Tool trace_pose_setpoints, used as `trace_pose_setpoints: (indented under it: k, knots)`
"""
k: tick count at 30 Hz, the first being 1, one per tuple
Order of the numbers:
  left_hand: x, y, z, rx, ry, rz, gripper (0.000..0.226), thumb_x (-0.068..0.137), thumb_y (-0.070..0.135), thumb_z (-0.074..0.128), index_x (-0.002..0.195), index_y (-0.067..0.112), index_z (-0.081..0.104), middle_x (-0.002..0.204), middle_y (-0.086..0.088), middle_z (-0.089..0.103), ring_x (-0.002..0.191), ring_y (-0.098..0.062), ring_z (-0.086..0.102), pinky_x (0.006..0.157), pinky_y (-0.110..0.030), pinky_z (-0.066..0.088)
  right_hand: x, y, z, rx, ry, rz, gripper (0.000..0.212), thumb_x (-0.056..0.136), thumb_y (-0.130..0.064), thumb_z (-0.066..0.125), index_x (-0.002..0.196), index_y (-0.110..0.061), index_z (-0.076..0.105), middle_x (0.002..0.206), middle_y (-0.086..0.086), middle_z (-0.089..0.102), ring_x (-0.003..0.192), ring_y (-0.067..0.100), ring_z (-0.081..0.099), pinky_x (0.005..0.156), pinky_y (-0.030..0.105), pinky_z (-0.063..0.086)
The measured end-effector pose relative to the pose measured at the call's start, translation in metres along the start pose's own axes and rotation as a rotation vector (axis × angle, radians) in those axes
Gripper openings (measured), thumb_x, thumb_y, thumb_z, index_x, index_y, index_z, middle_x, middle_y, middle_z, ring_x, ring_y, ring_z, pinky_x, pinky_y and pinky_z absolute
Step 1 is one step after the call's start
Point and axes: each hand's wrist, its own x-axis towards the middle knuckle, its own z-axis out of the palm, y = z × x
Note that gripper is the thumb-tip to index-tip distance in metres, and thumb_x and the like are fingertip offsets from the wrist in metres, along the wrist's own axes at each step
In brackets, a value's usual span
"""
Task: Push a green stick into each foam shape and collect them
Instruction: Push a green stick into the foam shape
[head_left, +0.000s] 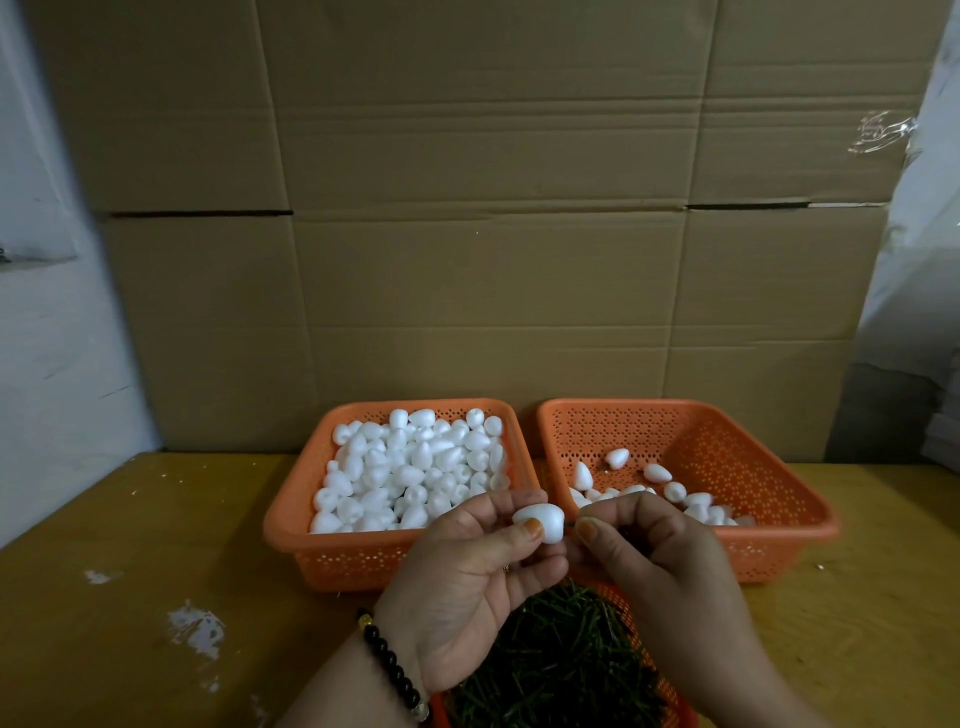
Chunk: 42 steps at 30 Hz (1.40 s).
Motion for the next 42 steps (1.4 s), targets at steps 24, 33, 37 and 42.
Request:
trace_pose_setpoints:
  k: [24,33,37,42]
  knots:
    - [0.0027,0.0017,0.0007,-0.128,0.012,-0.035,0.023,0.081,0.011,0.063,0.101,-0.001,0.065,0.086,-0.018,0.067,0.070,-0.021,0.066,0.057,-0.029,0.057,0.0011,0.0005,-0.0018,0.029,-0.046,0.028,0.037,0.076,-0.002,0.074,0.101,-0.028,0.065,0.094,-0.011,0.068,0.081,0.014,0.071,0.074,0.036,0.060]
    - [0.0051,0.0034,0.0002,-0.382,0.073,-0.165,0.042,0.075,0.012,0.068,0.111,-0.009,0.064,0.089,-0.020,0.065,0.074,-0.021,0.066,0.054,-0.028,0.058,0.0018,0.0060,-0.0010,0.020,-0.025,0.014,0.034,0.078,-0.003,0.073,0.093,-0.033,0.066,0.093,-0.007,0.068,0.079,0.025,0.070,0.074,0.049,0.058]
    - [0.0075,0.0065,-0.0028,-0.560,0.054,-0.227,0.051,0.075,0.008,0.065,0.123,-0.007,0.058,0.095,-0.024,0.064,0.077,-0.024,0.064,0.053,-0.030,0.059,0.0017,0.0068,-0.0001,-0.028,-0.033,-0.006,0.036,0.079,-0.006,0.073,0.089,-0.040,0.064,0.092,-0.007,0.067,0.077,0.026,0.070,0.072,0.051,0.058]
    - [0.0081,0.0058,-0.0030,-0.595,0.060,-0.247,0.039,0.078,0.016,0.063,0.111,-0.005,0.064,0.088,-0.021,0.066,0.065,-0.022,0.065,0.048,-0.027,0.056,0.0002,0.0056,0.0016,-0.112,-0.048,-0.021,0.031,0.079,-0.011,0.074,0.086,-0.038,0.063,0.084,-0.004,0.068,0.069,0.023,0.067,0.066,0.047,0.056]
